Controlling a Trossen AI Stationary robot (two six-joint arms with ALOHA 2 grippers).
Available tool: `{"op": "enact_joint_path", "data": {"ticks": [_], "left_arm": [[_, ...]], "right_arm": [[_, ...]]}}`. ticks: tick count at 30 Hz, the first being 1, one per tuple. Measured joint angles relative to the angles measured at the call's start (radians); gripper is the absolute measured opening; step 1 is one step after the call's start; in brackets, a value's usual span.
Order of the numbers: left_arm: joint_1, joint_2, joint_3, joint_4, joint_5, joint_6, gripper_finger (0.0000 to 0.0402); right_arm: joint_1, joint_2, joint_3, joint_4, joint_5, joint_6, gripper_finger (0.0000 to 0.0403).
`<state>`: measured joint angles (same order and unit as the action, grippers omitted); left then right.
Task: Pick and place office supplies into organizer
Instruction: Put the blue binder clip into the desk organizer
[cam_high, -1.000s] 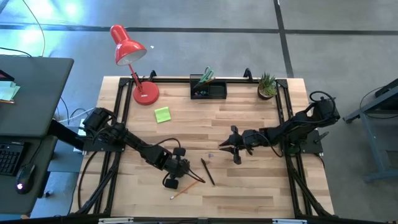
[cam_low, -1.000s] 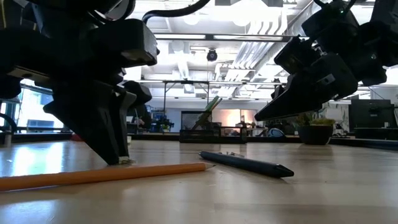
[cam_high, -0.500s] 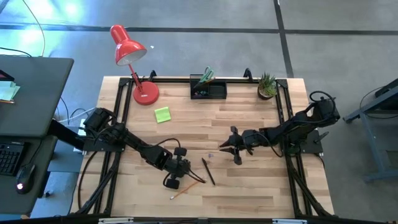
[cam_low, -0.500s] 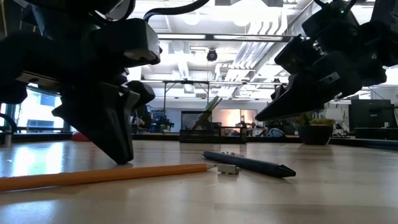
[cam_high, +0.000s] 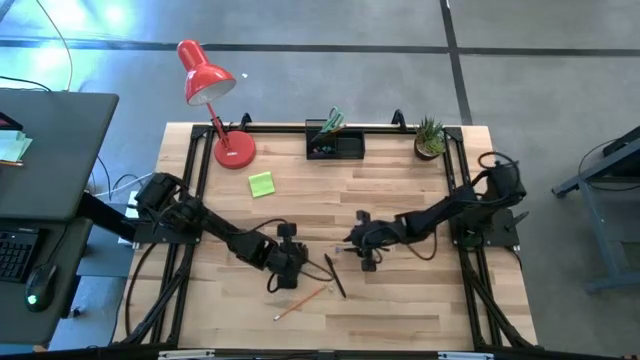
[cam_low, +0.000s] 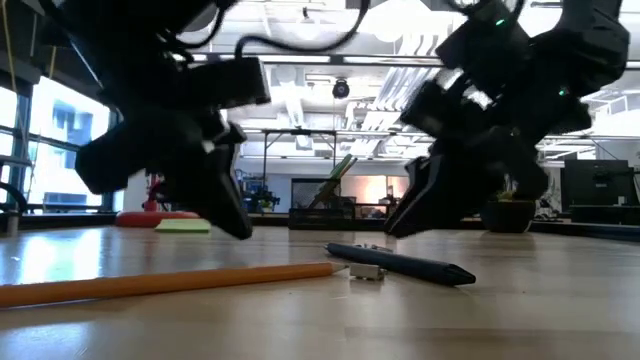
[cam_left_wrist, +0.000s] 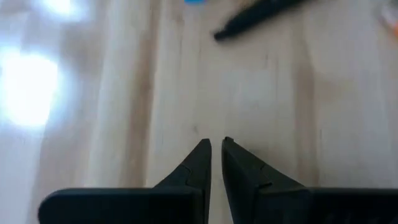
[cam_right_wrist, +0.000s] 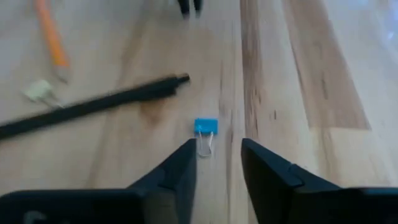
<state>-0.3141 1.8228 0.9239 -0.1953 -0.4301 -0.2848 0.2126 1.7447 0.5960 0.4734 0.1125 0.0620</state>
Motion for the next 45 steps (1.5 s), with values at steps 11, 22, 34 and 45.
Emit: {"op": "enact_joint_path", "data": {"ticks": [11, 22, 34, 45], "left_arm": [[-0.005, -0.089, -0.221, 0.465, 0.111, 0.034, 0.0026], [-0.007, -0.128, -0.442, 1.064, 0.033, -0.008, 0.0026], [-0.007, -0.118, -0.476, 1.155, 0.061, 0.026, 0.0026], [-0.007, -0.118, -0.475, 1.134, 0.061, 0.026, 0.0026]], "right_arm": [[0.0, 0.06, 0.085, -0.022, -0.024, 0.009, 0.0208], [0.013, 0.111, 0.085, 0.02, -0.007, 0.01, 0.0177], [0.013, 0.171, 0.087, 0.096, 0.006, 0.032, 0.0112], [0.012, 0.171, 0.087, 0.047, -0.017, 0.052, 0.0085]]}}
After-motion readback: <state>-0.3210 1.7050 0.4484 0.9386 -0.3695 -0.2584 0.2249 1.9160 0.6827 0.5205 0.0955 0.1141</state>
